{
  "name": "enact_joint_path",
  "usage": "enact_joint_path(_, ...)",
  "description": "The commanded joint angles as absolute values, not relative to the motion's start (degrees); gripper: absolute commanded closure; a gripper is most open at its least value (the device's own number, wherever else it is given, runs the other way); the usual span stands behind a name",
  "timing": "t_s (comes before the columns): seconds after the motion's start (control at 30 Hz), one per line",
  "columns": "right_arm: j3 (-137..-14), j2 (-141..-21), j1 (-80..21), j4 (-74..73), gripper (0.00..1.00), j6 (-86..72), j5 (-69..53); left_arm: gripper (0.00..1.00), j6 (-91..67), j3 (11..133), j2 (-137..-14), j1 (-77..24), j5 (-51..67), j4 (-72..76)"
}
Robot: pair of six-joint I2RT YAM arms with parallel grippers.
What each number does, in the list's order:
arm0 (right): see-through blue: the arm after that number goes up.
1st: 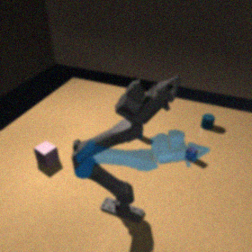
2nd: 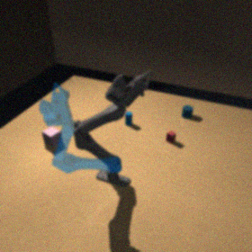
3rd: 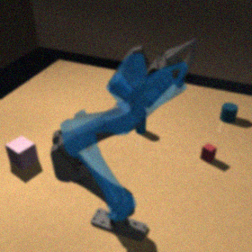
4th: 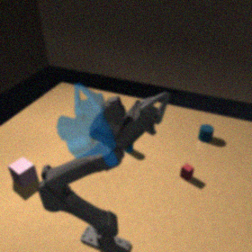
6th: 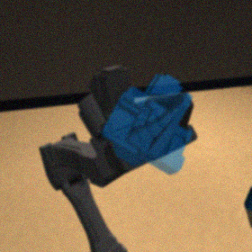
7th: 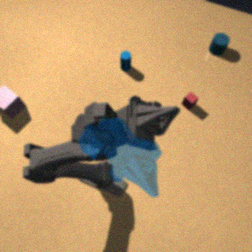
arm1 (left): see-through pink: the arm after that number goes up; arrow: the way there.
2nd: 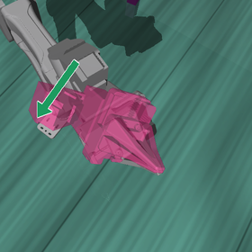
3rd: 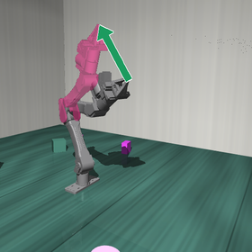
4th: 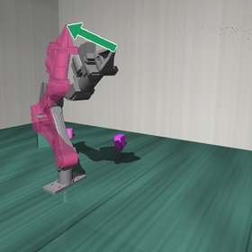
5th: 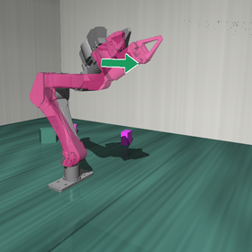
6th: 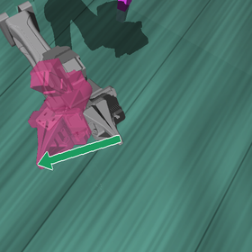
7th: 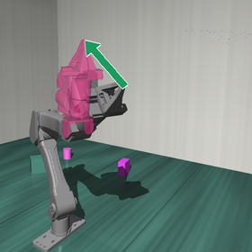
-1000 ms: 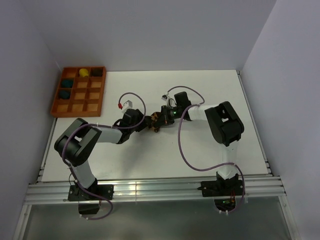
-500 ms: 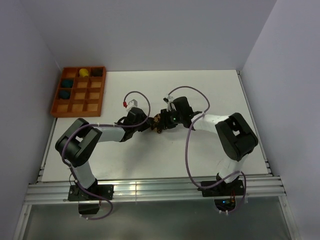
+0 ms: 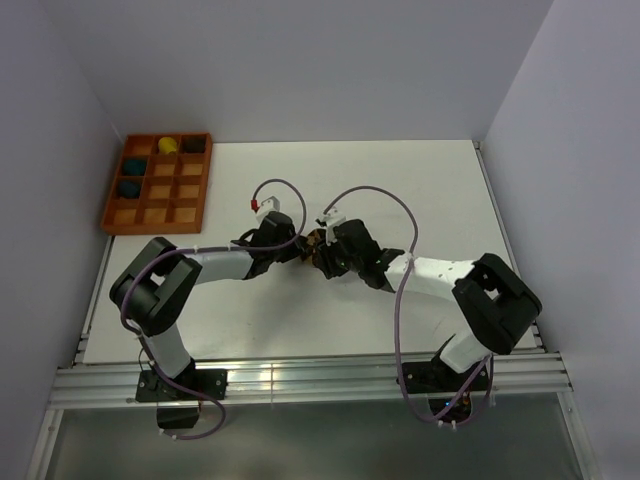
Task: Roll the socks
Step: Roll the sock at the center of the board.
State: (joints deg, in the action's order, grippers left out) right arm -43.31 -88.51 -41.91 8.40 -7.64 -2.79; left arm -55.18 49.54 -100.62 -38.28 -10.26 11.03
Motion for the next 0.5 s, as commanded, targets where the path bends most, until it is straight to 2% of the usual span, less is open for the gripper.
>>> enact_joint_path(0.0, -42.4, -84.9, -44.5, 14.6, 0.49, -2.5, 3.9, 0.89, -51.9, 49.6, -99.9, -38.9, -10.9, 3.7)
enact_joint_path(0.27, -43.9, -86.8, -50.1, 17.1, 0.43, 6.3, 8.2, 0.89, -51.0, 50.9, -99.5, -39.3, -9.8, 1.8)
enact_joint_path(0.47, -45.3, -91.0, -52.6, 18.0, 0.42, 8.7, 10.0, 0.89, -50.6, 50.8, -99.1, -39.4, -9.0, 1.5)
